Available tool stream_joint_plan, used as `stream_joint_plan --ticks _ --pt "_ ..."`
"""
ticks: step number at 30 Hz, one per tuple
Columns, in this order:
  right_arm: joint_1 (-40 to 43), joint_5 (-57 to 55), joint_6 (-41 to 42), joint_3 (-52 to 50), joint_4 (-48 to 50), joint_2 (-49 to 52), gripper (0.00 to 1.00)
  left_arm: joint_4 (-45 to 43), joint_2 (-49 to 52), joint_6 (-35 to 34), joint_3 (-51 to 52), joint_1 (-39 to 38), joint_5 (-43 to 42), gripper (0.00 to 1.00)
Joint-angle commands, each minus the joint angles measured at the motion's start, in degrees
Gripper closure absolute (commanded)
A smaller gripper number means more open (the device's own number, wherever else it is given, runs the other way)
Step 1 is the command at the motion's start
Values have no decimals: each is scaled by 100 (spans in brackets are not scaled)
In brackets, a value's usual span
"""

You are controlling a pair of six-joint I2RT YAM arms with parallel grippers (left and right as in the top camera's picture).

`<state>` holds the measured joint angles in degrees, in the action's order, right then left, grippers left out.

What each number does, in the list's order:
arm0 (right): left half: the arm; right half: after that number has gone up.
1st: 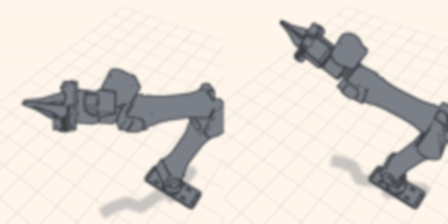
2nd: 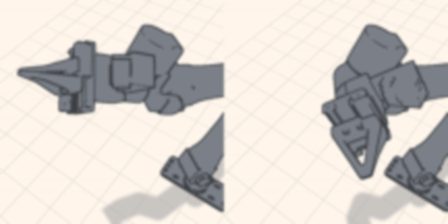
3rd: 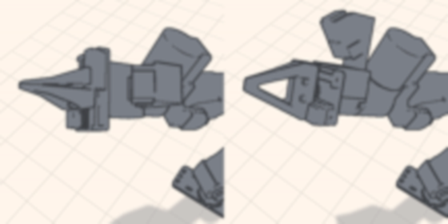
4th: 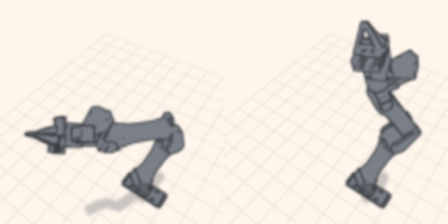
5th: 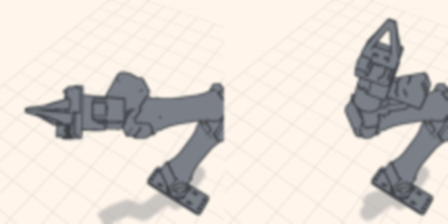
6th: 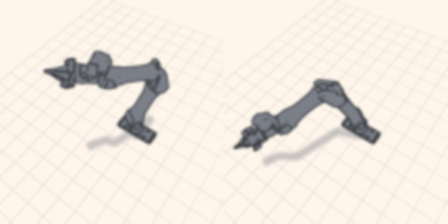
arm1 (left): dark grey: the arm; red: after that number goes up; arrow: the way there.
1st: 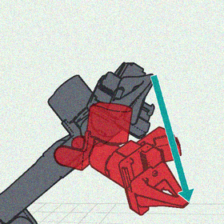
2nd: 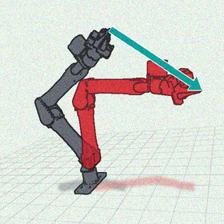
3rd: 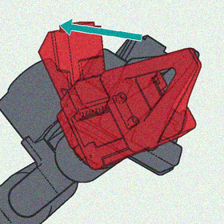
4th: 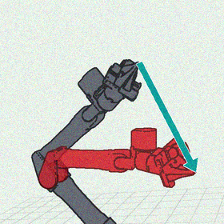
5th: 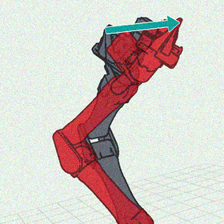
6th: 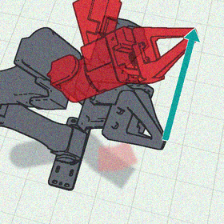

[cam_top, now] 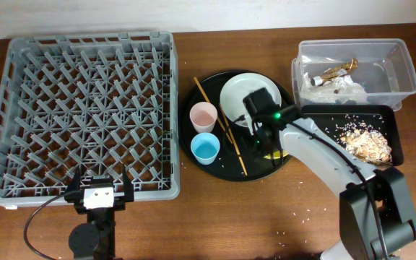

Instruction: Sort waste into correct bins and load items into the dishwasher rack

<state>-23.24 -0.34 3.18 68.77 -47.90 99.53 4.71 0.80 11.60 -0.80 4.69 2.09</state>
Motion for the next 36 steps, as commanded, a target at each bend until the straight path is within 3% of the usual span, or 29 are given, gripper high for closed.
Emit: stream_joint_plan --ticks 1,6,14,15,19,26,28,36 --pt "48 623 31 1032 -411 -17 43 7 -39 94 26 37 -39 1" --pt "11 2269 109 1589 -177 -9 42 7 -39 94 26 37 -39 1" --pt "-393 2267 1165 1587 4 817 57 7 -39 94 26 37 -39 1" --pt "-476 2264 1200 1587 2 984 64 7 -39 94 26 35 -39 1" --pt "-562 2216 1241 1587 -98 1154 76 7 -39 94 26 37 -39 1" --pt "-575 2044 1281 1587 -216 1154 83 7 -39 94 26 37 -39 1" --pt "-575 2022 1283 1587 -225 1154 94 7 -39 94 26 37 -39 1" --pt "-573 2048 1318 1589 -339 1130 96 4 -39 94 26 37 -39 1"
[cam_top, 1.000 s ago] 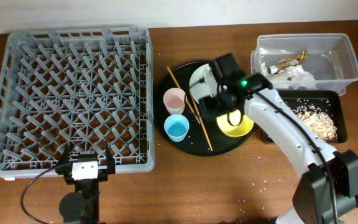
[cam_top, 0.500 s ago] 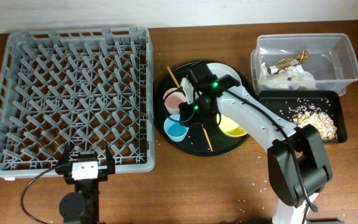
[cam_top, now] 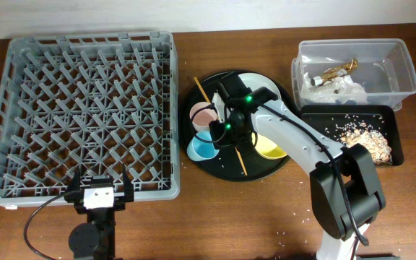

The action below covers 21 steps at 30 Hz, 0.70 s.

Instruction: Sort waste into correct bins and load items into the dishwasher rack

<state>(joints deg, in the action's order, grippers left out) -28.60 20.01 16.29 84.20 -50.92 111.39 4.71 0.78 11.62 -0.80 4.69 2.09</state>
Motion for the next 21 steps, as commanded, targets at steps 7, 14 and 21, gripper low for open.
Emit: stream_joint_plan --ticks 7,14,21 --pt "214 745 -485 557 -525 -846 96 4 -37 92 26 35 -39 1" --pt "907 765 -750 776 -706 -1696 96 -144 -37 -15 26 35 -442 1" --pt "988 881 -925 774 -743 -1718 96 -1128 -17 -1506 -280 37 -876 1"
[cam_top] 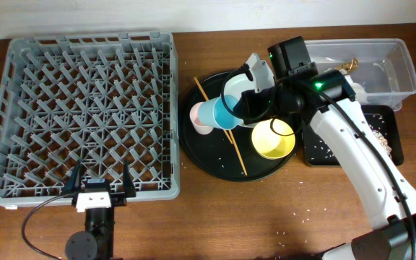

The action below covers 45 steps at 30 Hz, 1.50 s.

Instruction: Sort waste into correct bins and load items into the dishwasher rack

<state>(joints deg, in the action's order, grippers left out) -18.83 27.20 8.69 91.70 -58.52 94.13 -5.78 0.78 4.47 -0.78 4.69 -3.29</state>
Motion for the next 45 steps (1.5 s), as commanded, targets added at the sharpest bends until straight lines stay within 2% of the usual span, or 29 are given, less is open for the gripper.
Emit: stream_joint_plan --ticks 1,7,11,13,15,17,20,23,27,29,30,31,32,33,34,36,37,42,45 --pt "11 254 -254 24 33 9 96 -15 48 -817 -435 37 -339 1" --pt "11 295 -251 24 127 9 96 813 1209 -813 -1727 37 -474 1" --pt "17 457 -251 26 205 9 96 1137 2367 -811 -2664 35 -815 1" --pt "15 485 -251 26 245 9 96 1565 3254 -811 -3414 35 -1058 1" --pt "17 586 -251 26 304 9 96 2006 3943 -811 -4039 35 -1434 1" --pt "35 713 -254 26 356 9 96 2378 4666 -811 -4684 35 -2166 1" --pt "114 1043 -299 26 450 9 96 2135 5421 -824 -5108 35 -3246 1" --pt "254 1609 -400 24 627 9 96 1180 6148 -1469 -5141 35 -4682 1" --pt "437 2129 -400 24 809 9 96 243 7064 -3254 -5141 35 -5812 1" --pt "511 2260 -400 24 866 9 96 -138 7475 -3648 -5141 35 -6264 1" --pt "542 2284 -398 24 885 9 96 -262 7698 -3995 -5141 37 -6343 9" --pt "542 2323 -400 24 914 9 96 -317 7884 -4474 -5141 37 -6339 11" --pt "540 2350 -398 24 957 11 96 -372 8021 -4868 -5141 37 -6341 17" --pt "533 2347 -398 24 1008 15 96 -424 8181 -5517 -5141 37 -6347 18" --pt "533 2350 -396 22 1058 24 96 -433 8321 -6207 -5141 37 -6408 14" --pt "531 2356 -387 22 1134 76 96 -619 8476 -6804 -5141 37 -6581 13" --pt "531 2382 -378 22 1196 164 96 -1012 8561 -7215 -5141 37 -6832 4" --pt "529 3117 -378 11 1510 505 96 -2719 8579 -8242 -5141 35 -7436 1" --pt "498 3748 -372 11 1963 717 96 -3126 8579 -8561 -5141 35 -7519 1"
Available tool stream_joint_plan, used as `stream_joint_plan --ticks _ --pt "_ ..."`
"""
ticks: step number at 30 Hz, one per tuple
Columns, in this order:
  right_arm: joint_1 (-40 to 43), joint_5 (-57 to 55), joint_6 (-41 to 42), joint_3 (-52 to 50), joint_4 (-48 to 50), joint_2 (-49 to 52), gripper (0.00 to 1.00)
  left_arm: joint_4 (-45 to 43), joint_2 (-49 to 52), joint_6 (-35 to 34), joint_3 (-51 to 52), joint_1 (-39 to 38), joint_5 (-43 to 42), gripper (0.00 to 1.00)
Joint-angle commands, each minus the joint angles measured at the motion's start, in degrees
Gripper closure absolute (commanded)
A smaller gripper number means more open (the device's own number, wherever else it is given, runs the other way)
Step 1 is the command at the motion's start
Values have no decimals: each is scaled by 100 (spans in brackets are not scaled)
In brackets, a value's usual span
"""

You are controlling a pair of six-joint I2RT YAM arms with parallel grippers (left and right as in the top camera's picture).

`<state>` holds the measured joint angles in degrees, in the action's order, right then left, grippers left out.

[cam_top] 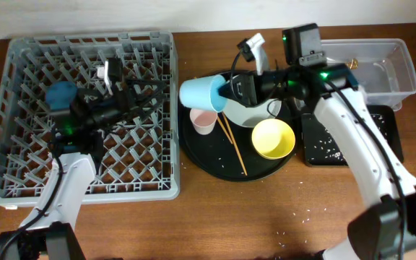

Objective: Sort waste into correct bins and load items into the dishwasher rack
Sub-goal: 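Hand the blue cup from the right gripper to the left gripper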

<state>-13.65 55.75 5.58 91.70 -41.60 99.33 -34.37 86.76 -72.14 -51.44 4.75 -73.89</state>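
My right gripper point(226, 91) is shut on the blue cup point(199, 92). It holds the cup on its side above the left rim of the black tray point(193, 148), mouth pointing left. The grey dishwasher rack point(20, 144) lies at the left. My left gripper point(149, 92) hovers over the rack's upper right part and points toward the cup, a short gap away; its fingers look spread. On the tray are a pink cup point(204, 121), a yellow bowl point(273, 139), a white bowl point(255, 114) and chopsticks point(231, 148).
A clear plastic bin point(385, 68) with wrappers stands at the back right. A black bin point(338, 148) with food scraps lies in front of it, partly under my right arm. Rice grains are scattered on the wooden table near the front.
The blue cup in my right gripper has moved left, from over the tray's middle to its left rim. My left arm has left its rest spot at the table's front and reaches over the rack.
My right gripper was over the white bowl, with both cups standing on the tray. Then it was down at the blue cup. Then it held the cup tilted above the tray. Now the cup is near the rack, with my left gripper facing it.
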Motion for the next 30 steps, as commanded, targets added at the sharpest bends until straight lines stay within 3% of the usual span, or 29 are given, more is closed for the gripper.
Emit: stream_joint_plan --ticks 1,7,23,30 --pt "-39 1060 -4 11 461 240 96 -260 -20 -903 -74 26 -468 1" --pt "-269 1165 463 9 1392 289 96 -225 -20 -881 -72 -219 -435 1" --pt "-955 1154 542 9 1644 763 96 -227 -20 -883 -74 -280 -369 1" --pt "-962 1130 553 9 1773 962 96 -227 -20 -883 -72 -280 -372 30"
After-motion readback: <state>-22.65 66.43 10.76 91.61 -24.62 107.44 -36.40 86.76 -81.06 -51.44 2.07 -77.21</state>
